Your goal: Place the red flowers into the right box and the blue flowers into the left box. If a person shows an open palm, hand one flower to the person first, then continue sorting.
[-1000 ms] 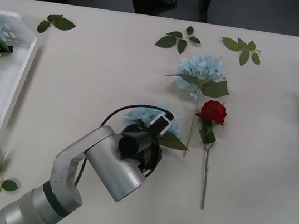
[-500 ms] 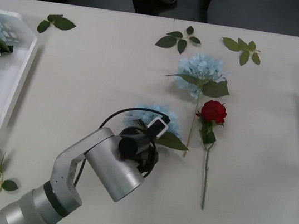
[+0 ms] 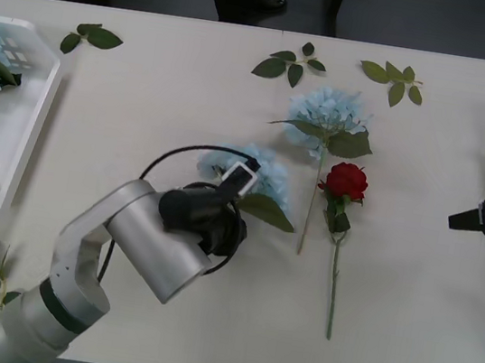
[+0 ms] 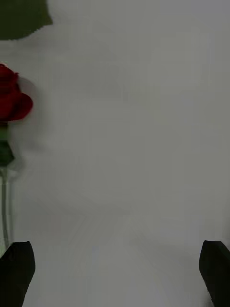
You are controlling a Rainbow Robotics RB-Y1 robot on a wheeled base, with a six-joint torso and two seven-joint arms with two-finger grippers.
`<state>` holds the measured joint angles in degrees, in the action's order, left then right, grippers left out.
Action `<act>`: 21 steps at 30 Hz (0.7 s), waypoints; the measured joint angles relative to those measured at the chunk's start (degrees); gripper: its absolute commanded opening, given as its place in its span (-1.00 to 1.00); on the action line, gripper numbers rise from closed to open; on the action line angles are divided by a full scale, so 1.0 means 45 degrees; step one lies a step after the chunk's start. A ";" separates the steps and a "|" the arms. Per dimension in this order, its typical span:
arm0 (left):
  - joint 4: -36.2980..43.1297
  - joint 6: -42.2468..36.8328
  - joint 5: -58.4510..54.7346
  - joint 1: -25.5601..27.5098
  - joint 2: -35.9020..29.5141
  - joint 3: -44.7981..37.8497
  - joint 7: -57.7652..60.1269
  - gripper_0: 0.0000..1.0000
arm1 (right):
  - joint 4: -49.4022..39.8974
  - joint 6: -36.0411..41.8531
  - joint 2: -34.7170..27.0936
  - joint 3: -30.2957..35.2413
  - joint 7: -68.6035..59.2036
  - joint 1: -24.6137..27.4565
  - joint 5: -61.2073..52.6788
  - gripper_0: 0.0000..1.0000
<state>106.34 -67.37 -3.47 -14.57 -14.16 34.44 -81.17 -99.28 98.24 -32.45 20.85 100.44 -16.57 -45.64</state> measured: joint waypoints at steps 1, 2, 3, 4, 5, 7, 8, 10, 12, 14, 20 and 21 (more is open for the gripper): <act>0.0529 -0.0345 -0.0179 0.0003 -0.0103 -0.0315 0.0000 -1.00 | -0.0144 -0.0215 0.0049 -0.0199 -0.0216 0.0068 -0.0005 1.00; 0.1083 -0.0734 -0.0365 0.0004 -0.0204 -0.0661 0.0001 -1.00 | -0.0344 -0.0474 0.0061 -0.0472 -0.0510 0.0174 -0.0004 1.00; 0.1603 -0.1104 -0.0544 0.0003 -0.0305 -0.1019 0.0001 -1.00 | -0.0553 -0.0657 0.0060 -0.0774 -0.0793 0.0299 0.0002 1.00; 0.2114 -0.1461 -0.0701 0.0004 -0.0413 -0.1424 0.0003 -1.00 | -0.0833 -0.0822 0.0060 -0.1110 -0.1137 0.0445 0.0017 1.00; 0.2636 -0.1818 -0.0820 0.0004 -0.0522 -0.1854 0.0006 -1.00 | -0.1073 -0.0937 0.0060 -0.1444 -0.1475 0.0592 0.0038 1.00; 0.3582 -0.2532 -0.1003 0.0004 -0.0748 -0.2774 0.0015 -1.00 | -0.1529 -0.1136 0.0064 -0.2060 -0.1979 0.0864 0.0119 1.00; 0.3919 -0.2846 -0.1077 0.0004 -0.0867 -0.3232 0.0018 -1.00 | -0.1687 -0.1228 0.0075 -0.2312 -0.2120 0.0980 0.0192 1.00; 0.4541 -0.3475 -0.1321 0.0003 -0.1150 -0.4273 0.0019 -1.00 | -0.2005 -0.1455 0.0200 -0.2787 -0.2316 0.1185 0.0459 1.00; 0.4939 -0.4062 -0.1691 0.0002 -0.1480 -0.5407 0.0019 -1.00 | -0.2231 -0.1683 0.0446 -0.3206 -0.2635 0.1349 0.0880 1.00; 0.5145 -0.4489 -0.2058 0.0002 -0.1869 -0.6631 0.0019 -1.00 | -0.2360 -0.1775 0.0720 -0.3662 -0.3092 0.1451 0.1345 1.00; 0.5154 -0.5128 -0.3237 0.0002 -0.3263 -1.0115 0.0015 -1.00 | -0.2371 -0.2386 0.1267 -0.5221 -0.3662 0.1472 0.2450 1.00; 0.5080 -0.5171 -0.3509 0.0002 -0.3457 -1.0652 0.0004 -1.00 | -0.2374 -0.2466 0.1362 -0.5453 -0.3662 0.1468 0.2634 1.00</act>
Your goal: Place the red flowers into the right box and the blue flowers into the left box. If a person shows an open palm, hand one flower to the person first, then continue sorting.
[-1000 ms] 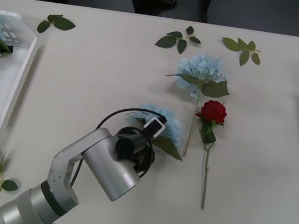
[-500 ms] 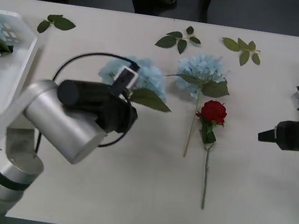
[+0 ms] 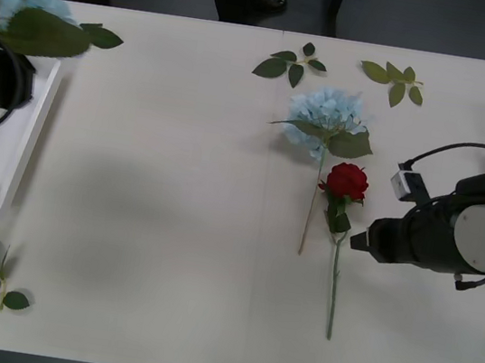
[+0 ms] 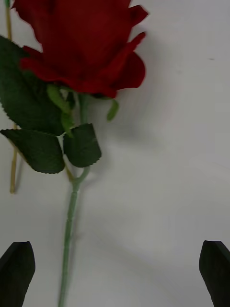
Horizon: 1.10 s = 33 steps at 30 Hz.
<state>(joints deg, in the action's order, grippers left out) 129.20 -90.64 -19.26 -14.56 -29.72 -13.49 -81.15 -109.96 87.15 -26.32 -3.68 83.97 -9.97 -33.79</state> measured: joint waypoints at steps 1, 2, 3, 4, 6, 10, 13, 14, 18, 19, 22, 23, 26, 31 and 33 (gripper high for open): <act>-0.0168 -0.0008 -0.0393 0.0000 -0.0166 -0.0566 -0.0024 -1.00 | 0.0000 -0.0087 0.0097 -0.0195 0.0000 0.0001 0.0196 1.00; -0.0375 -0.0007 -0.0792 0.0000 -0.0303 -0.1137 -0.0094 -1.00 | 0.0000 -0.0168 0.0198 -0.0358 -0.0001 0.0001 0.0421 1.00; -0.0617 -0.0002 -0.1153 0.0000 -0.0407 -0.1731 -0.0284 -1.00 | 0.0000 -0.0246 0.0312 -0.0529 -0.0002 0.0001 0.0658 1.00; -0.0954 0.0037 -0.1473 0.0000 -0.0499 -0.2318 -0.0683 -1.00 | 0.0000 -0.0293 0.0420 -0.0683 -0.0005 0.0001 0.0871 1.00; -0.1645 0.0265 -0.1827 0.0000 -0.0654 -0.3237 -0.1910 -1.00 | 0.0001 -0.0319 0.0586 -0.0941 -0.0010 0.0001 0.1198 1.00; -0.3510 0.1306 -0.2088 0.0000 -0.1179 -0.4062 -0.3247 -1.00 | 0.0014 -0.0444 0.0764 -0.1493 -0.0164 0.0001 0.1482 1.00; -0.4699 0.2072 -0.2149 0.0000 -0.1568 -0.4126 -0.3254 -1.00 | 0.0195 -0.1102 0.0763 -0.1915 -0.0544 0.0001 0.1599 1.00; -0.5035 0.2300 -0.2225 0.0000 -0.1676 -0.4126 -0.3280 -1.00 | 0.0324 -0.1262 0.0763 -0.2038 -0.0595 0.0001 0.1614 1.00; -0.6436 0.3431 -0.2566 0.0000 -0.2037 -0.4128 -0.4245 -1.00 | 0.0958 -0.1868 0.0763 -0.2340 -0.0615 -0.0001 0.1618 1.00; -0.6736 0.3685 -0.2617 0.0000 -0.2101 -0.4128 -0.4505 -1.00 | 0.1088 -0.1941 0.0763 -0.2389 -0.0615 -0.0001 0.1626 1.00; -0.7624 0.4551 -0.2812 0.0000 -0.2252 -0.4128 -0.4612 -1.00 | 0.1360 -0.1956 0.0763 -0.2433 -0.0615 -0.0001 0.1767 1.00; -0.8012 0.5012 -0.2892 0.0000 -0.2310 -0.4127 -0.4612 -1.00 | 0.1450 -0.1978 0.0763 -0.2431 -0.0615 -0.0001 0.1816 1.00; -0.9160 0.6208 -0.3077 -0.0001 -0.2486 -0.4112 -0.4615 -1.00 | 0.1743 -0.2308 0.0763 -0.2431 -0.0615 -0.0001 0.1862 1.00; -1.0967 0.7878 -0.3216 -0.0015 -0.2898 -0.3618 -0.4677 -1.00 | 0.1873 -0.2346 0.0764 -0.2435 -0.0615 -0.0001 0.2050 1.00; -1.1554 0.8349 -0.3244 -0.0054 -0.3036 -0.3309 -0.4705 -1.00 | 0.1890 -0.2346 0.0764 -0.2444 -0.0615 -0.0001 0.2161 1.00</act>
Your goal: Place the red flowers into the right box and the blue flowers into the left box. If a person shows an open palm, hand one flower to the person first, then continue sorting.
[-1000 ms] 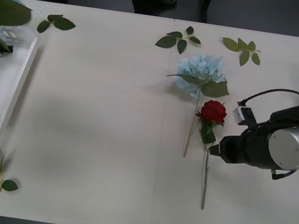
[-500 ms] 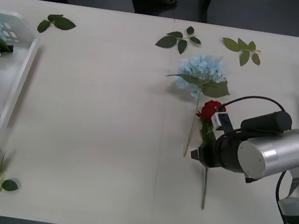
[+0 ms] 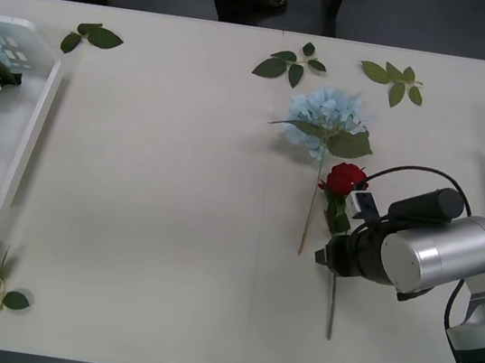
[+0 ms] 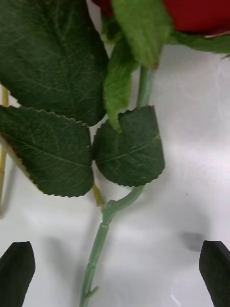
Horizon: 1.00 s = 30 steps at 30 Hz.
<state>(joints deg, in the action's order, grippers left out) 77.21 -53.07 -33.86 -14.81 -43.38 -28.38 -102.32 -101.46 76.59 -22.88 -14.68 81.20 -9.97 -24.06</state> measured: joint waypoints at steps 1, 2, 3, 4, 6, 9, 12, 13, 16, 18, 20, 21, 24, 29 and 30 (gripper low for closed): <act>-0.0268 0.0201 -0.0052 -0.0046 -0.0046 0.0141 0.0000 -1.00 | 0.0024 -0.0001 0.0000 -0.0005 0.0000 0.0000 0.0020 1.00; -0.0507 0.0391 -0.0121 -0.0109 -0.0072 0.0259 -0.0002 -1.00 | 0.0080 -0.0013 0.0001 -0.0011 0.0000 -0.0003 0.0029 1.00; -0.0740 0.0605 -0.0175 -0.0181 -0.0077 0.0376 -0.0006 -1.00 | 0.0169 -0.0046 0.0001 -0.0021 0.0000 -0.0007 0.0032 1.00; -0.0953 0.0806 -0.0201 -0.0255 -0.0077 0.0487 -0.0008 -1.00 | 0.0287 -0.0118 0.0004 -0.0042 0.0000 -0.0017 0.0042 1.00; -0.1319 0.1226 -0.0203 -0.0380 -0.0077 0.0708 -0.0011 -1.00 | 0.0420 -0.0199 0.0021 -0.0106 0.0000 -0.0091 0.0147 1.00; -0.1851 0.2029 -0.0226 -0.0477 -0.0077 0.1124 -0.0017 -1.00 | 0.0567 -0.0215 0.0033 -0.0305 0.0000 -0.0328 0.0416 1.00; -0.2263 0.2588 -0.0371 -0.0477 -0.0077 0.1593 -0.0021 -0.76 | 0.0650 -0.0222 0.0033 -0.0477 0.0000 -0.0502 0.0647 0.55; -0.2379 0.2700 -0.0396 -0.0477 -0.0077 0.1748 -0.0021 -0.64 | 0.0673 -0.0276 0.0034 -0.0514 0.0000 -0.0533 0.0701 0.24; -0.2557 0.2972 -0.0396 -0.0476 -0.0076 0.2154 -0.0021 -0.50 | 0.0727 -0.0540 0.0034 -0.0595 0.0000 -0.0541 0.0853 -0.94; -0.2566 0.3171 -0.0396 -0.0469 -0.0074 0.2340 -0.0022 -0.38 | 0.0739 -0.0544 0.0034 -0.0617 0.0000 -0.0541 0.1008 -1.00; -0.2566 0.3344 -0.0401 -0.0468 -0.0068 0.2412 -0.0022 0.01 | 0.0750 -0.0543 0.0034 -0.0646 0.0000 -0.0541 0.1185 -1.00; -0.2566 0.3370 -0.0421 -0.0468 -0.0067 0.2408 -0.0022 0.10 | 0.0751 -0.0543 0.0034 -0.0666 0.0000 -0.0541 0.1332 -1.00; -0.2565 0.3372 -0.0612 -0.0468 -0.0067 0.2404 -0.0022 0.55 | 0.0761 -0.0543 0.0034 -0.0755 0.0000 -0.0541 0.1696 -1.00; -0.2383 0.2613 -0.0694 -0.0468 -0.0067 0.2344 -0.0023 1.00 | 0.0760 -0.0544 0.0039 -0.0832 0.0000 -0.0541 0.1756 -1.00; -0.2179 0.1975 -0.0709 -0.0468 -0.0067 0.2239 -0.0023 1.00 | 0.0756 -0.0544 0.0040 -0.0832 0.0000 -0.0541 0.1755 -1.00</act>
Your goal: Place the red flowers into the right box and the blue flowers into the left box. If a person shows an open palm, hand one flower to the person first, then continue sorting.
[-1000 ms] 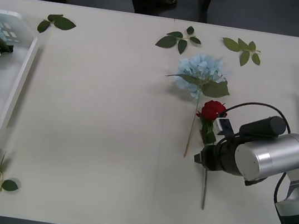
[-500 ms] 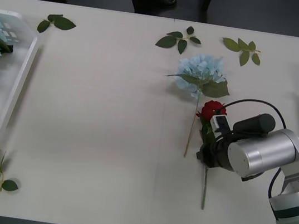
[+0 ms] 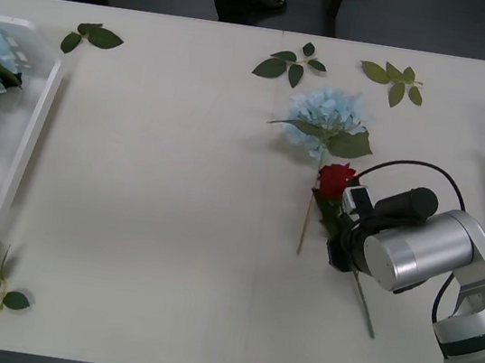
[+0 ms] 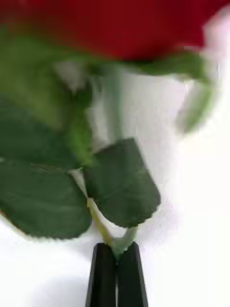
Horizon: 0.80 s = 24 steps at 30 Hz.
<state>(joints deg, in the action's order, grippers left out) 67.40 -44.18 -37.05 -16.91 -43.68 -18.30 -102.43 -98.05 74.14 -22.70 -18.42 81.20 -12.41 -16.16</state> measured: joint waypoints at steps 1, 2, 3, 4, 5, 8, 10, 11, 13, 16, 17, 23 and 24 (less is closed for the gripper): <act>0.0284 -0.0872 -0.0056 0.0000 0.0000 -0.0185 -0.0001 1.00 | -0.0006 0.0003 0.0000 0.0003 0.0000 0.0000 0.0000 -1.00; 0.0625 -0.1732 -0.0153 0.0001 0.0000 -0.0452 -0.0001 1.00 | -0.0027 0.0021 0.0000 0.0013 0.0000 0.0000 0.0000 -1.00; 0.1041 -0.2644 -0.0250 0.0002 0.0001 -0.0771 -0.0002 1.00 | -0.0074 0.0104 0.0000 0.0041 0.0000 0.0000 -0.0001 -1.00; 0.1466 -0.3514 -0.0319 0.0004 0.0005 -0.1153 -0.0004 1.00 | -0.0159 0.0255 0.0000 0.0096 0.0000 0.0000 -0.0003 -1.00; 0.1853 -0.4110 -0.0387 0.0010 0.0010 -0.1537 -0.0006 1.00 | -0.0321 0.0539 0.0000 0.0202 0.0000 0.0001 -0.0014 -1.00; 0.2970 -0.5371 -0.0662 0.0108 0.0011 -0.2461 -0.0021 1.00 | -0.1124 0.1648 0.0000 0.0690 0.0000 0.0006 -0.0133 -1.00; 0.3643 -0.6060 -0.0810 0.0253 0.0010 -0.2776 -0.0029 1.00 | -0.1849 0.2416 -0.0007 0.1165 0.0001 0.0008 -0.0365 -1.00; 0.3903 -0.6329 -0.0878 0.0331 0.0010 -0.2849 -0.0032 1.00 | -0.2194 0.2767 -0.0013 0.1434 0.0001 0.0008 -0.0544 -1.00; 0.4481 -0.6866 -0.1026 0.0489 0.0010 -0.2883 -0.0037 1.00 | -0.2859 0.3610 -0.0022 0.2110 0.0003 0.0009 -0.1059 -1.00; 0.5290 -0.7341 -0.1336 0.0626 0.0010 -0.2791 -0.0038 1.00 | -0.3597 0.4469 -0.0054 0.3231 0.0010 0.0009 -0.1631 -1.00; 0.5559 -0.7372 -0.1566 0.0639 0.0010 -0.2685 -0.0038 1.00 | -0.3809 0.4771 -0.0112 0.3653 0.0015 0.0009 -0.1824 -1.00; 0.6323 -0.6100 -0.4860 0.0639 0.0008 -0.1309 -0.0039 1.00 | -0.4447 0.5595 -0.0719 0.6457 0.0071 0.0011 -0.2773 -1.00; 0.6344 -0.5882 -0.5428 0.0639 0.0009 -0.1046 -0.0048 1.00 | -0.4447 0.5594 -0.0831 0.6898 0.0110 0.0011 -0.2723 -1.00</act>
<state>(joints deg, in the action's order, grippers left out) 95.95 -70.65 -61.48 -14.04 -43.64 -23.01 -102.64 -118.07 99.32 -26.44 12.62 81.70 -12.36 -28.42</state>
